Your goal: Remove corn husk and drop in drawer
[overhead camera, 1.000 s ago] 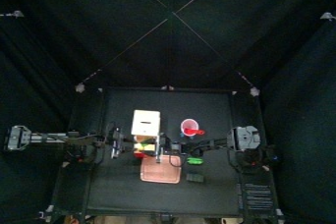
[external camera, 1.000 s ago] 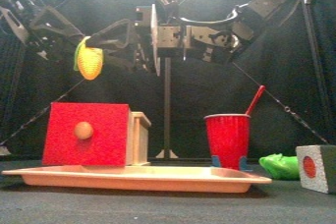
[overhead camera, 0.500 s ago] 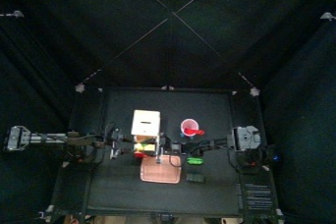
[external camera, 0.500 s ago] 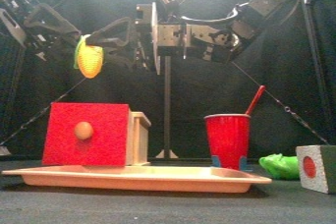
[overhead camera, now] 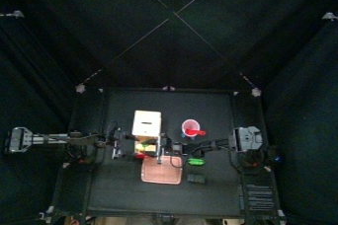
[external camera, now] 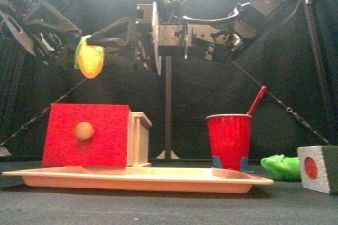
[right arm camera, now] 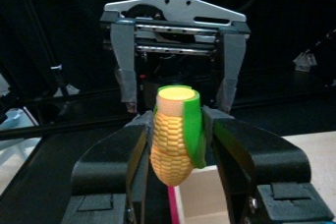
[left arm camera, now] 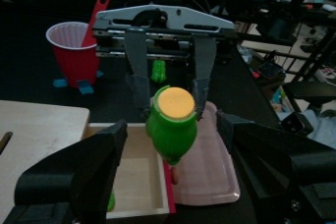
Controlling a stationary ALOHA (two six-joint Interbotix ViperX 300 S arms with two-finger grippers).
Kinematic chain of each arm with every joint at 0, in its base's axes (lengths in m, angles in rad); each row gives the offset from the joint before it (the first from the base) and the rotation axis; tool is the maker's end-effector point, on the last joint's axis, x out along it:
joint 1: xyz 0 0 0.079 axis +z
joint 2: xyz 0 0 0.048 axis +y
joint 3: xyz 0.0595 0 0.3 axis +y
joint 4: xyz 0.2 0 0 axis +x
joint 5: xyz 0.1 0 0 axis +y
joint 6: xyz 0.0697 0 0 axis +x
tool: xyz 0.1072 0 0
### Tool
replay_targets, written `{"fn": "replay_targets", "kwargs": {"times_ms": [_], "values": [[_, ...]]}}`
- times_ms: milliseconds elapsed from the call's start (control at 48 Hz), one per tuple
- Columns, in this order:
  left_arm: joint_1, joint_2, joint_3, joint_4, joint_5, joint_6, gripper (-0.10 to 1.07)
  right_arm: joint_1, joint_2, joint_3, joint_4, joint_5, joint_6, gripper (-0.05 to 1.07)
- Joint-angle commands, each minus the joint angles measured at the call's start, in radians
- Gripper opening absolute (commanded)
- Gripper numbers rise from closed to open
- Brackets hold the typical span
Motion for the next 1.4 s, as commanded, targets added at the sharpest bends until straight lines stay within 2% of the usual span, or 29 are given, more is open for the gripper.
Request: {"fn": "replay_targets", "kwargs": {"times_ms": [0, 292, 479, 708, 1042, 1375], "values": [[0.012, 0.003, -0.025, -0.011, -0.008, 0.0, 1.0, 0.0, -0.063, -0.012, 0.002, -0.011, -0.002, 0.62], [0.015, 0.003, -0.025, -0.014, -0.021, 0.002, 0.85, 0.0, -0.064, -0.018, -0.003, -0.011, -0.002, 0.62], [0.02, 0.003, -0.026, -0.014, -0.054, 0.009, 0.82, 0.0, -0.063, -0.017, -0.005, -0.011, -0.002, 0.62], [0.023, 0.003, -0.018, -0.043, -0.078, 0.084, 0.78, 0.002, -0.063, -0.014, -0.006, -0.011, -0.002, 0.62], [0.023, 0.003, -0.003, -0.13, -0.083, 0.163, 0.53, 0.003, -0.066, -0.012, -0.006, -0.011, -0.002, 0.62], [0.037, -0.011, 0.014, -0.16, -0.083, 0.199, 0.51, 0.006, -0.092, 0.017, -0.006, -0.011, -0.002, 0.62]]}}
